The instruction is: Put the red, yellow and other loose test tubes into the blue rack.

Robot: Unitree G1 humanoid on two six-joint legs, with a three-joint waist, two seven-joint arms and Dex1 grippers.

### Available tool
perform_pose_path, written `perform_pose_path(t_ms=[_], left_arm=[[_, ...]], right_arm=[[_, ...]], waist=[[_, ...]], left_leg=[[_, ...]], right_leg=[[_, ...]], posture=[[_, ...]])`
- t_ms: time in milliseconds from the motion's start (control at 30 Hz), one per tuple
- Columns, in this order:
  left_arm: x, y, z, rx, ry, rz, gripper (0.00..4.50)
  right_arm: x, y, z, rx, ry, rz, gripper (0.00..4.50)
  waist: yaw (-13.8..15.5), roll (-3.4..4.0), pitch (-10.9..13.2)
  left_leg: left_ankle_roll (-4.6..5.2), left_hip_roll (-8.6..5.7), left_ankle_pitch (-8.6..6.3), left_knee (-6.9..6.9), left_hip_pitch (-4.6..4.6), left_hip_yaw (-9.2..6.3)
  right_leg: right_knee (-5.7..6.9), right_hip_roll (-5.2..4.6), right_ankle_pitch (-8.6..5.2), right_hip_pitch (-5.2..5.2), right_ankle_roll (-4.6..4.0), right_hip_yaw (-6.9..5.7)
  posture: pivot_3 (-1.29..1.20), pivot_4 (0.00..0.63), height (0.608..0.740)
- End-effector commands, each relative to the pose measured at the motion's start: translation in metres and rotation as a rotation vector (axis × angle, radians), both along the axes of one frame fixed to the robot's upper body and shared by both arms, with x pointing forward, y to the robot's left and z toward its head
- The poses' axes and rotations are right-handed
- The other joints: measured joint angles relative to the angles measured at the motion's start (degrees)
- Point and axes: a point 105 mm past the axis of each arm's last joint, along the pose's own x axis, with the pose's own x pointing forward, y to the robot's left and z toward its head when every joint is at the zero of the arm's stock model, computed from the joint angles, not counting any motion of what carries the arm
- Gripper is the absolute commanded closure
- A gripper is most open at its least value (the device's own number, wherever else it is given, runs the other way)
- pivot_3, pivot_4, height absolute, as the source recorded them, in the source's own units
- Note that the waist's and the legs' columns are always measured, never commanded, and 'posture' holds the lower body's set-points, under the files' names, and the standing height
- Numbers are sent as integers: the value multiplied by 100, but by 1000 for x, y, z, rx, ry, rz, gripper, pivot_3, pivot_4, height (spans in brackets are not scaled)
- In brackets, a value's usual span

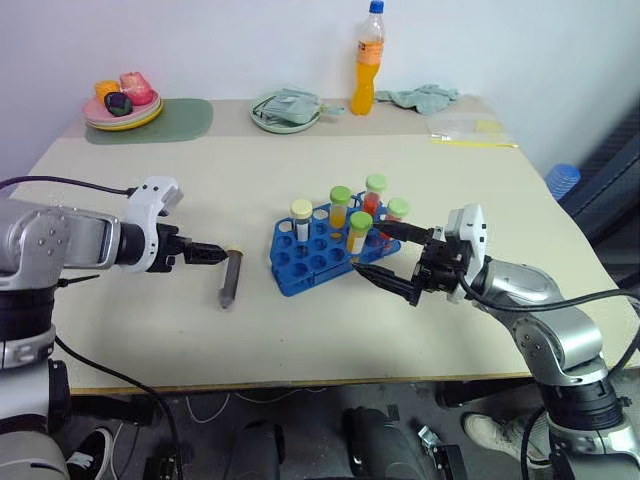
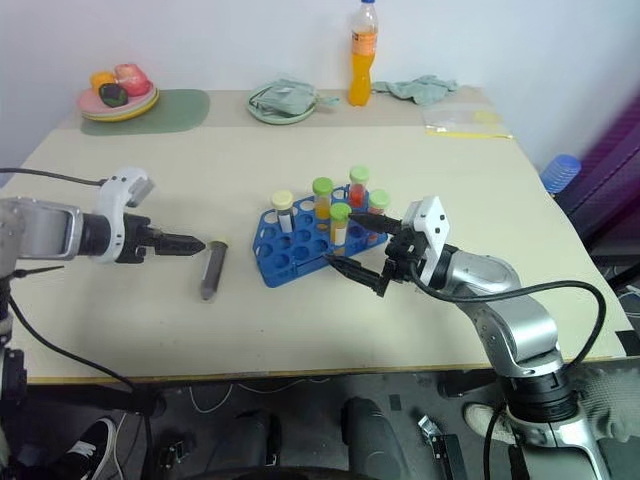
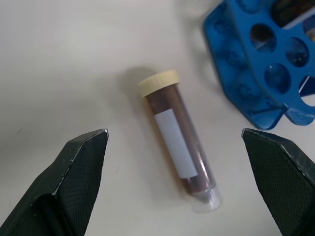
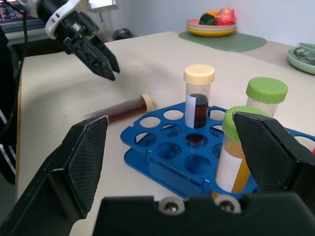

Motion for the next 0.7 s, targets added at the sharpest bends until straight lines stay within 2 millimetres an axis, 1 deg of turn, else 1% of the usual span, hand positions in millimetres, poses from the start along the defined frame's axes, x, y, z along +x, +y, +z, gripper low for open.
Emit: perform_pose_path(t_ms=[33,100,167,267,400,533,700], left_arm=[[9,2,7,-30,76,12,0],[15,4,3,-44,154,43,0],[14,0,-7,-41,230,27,0],[19,-5,-19,-40,283,40,0],[23,-14,-29,-56,322,30,0],[25,-22,-40,-60,375,26,0],[33,-28,-48,-41,373,24,0]], right_arm=[[-1,7,12,14,-58,21,25],[-2,9,14,17,-66,21,25],[-5,10,14,16,-71,19,25],[-9,11,14,17,-70,9,25],[-11,6,15,7,-74,-15,25],[-7,4,14,1,-83,-36,25],[-5,5,12,12,-78,-45,25]], waist=[[28,-5,2],[34,-5,2],[23,-2,2],[17,-3,1],[7,-6,3],[9,-6,3],[57,3,-2]], left_leg=[[0,0,0,0,-2,-1],[-2,-1,1,3,-5,-2],[-1,-2,1,3,-5,-1],[-1,-2,1,2,-5,0],[-1,-2,1,3,-10,-2],[-1,-3,1,3,-9,-2],[-1,-5,1,4,-4,-2]], right_leg=[[0,0,0,0,0,-1],[0,1,0,0,-1,-4],[-1,1,0,0,0,-4],[1,1,0,-1,0,-3],[1,3,0,-4,0,-3],[1,3,0,-4,0,-3],[2,0,0,2,0,-3]], posture=[[0,150,740],[0,150,740],[0,150,740],[0,150,740],[0,150,740],[0,150,740],[0,150,740]])
